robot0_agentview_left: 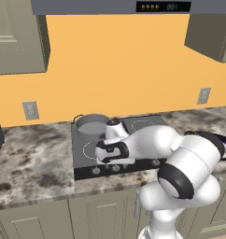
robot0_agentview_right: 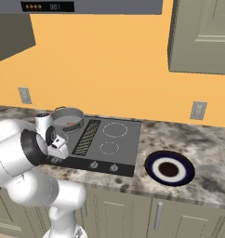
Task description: Retrieve the frozen meat and place it in the pot on a burner. Then turn the burner on.
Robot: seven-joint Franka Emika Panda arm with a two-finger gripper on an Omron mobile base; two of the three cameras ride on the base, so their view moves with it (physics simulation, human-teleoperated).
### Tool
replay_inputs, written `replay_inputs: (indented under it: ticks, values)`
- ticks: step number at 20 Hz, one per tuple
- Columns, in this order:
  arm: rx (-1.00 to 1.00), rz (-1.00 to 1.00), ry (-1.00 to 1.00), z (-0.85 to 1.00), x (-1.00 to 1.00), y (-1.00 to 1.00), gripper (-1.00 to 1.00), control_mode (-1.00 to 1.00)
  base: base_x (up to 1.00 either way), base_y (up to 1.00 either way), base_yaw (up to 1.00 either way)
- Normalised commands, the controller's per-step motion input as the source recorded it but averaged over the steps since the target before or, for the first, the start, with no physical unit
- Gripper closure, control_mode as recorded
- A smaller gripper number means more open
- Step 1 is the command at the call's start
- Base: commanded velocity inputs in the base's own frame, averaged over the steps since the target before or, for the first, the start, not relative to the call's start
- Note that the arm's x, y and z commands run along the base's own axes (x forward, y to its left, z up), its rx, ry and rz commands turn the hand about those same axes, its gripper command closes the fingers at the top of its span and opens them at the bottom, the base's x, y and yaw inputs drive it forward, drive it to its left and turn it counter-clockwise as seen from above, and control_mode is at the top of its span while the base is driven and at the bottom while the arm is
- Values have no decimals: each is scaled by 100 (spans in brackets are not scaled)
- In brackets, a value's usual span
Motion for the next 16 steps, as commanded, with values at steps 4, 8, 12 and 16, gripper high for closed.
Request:
replay_inputs:
  ticks: [4,8,12,16]
  values:
    - [0,0,0,-27,0,0,-100,-100,0,0,0]
    - [0,0,0,-17,0,0,-100,-100,0,0,0]
    - [1,0,0,-9,0,0,100,-100,0,0,0]
    - [1,0,0,-7,0,-1,100,-100,0,0,0]
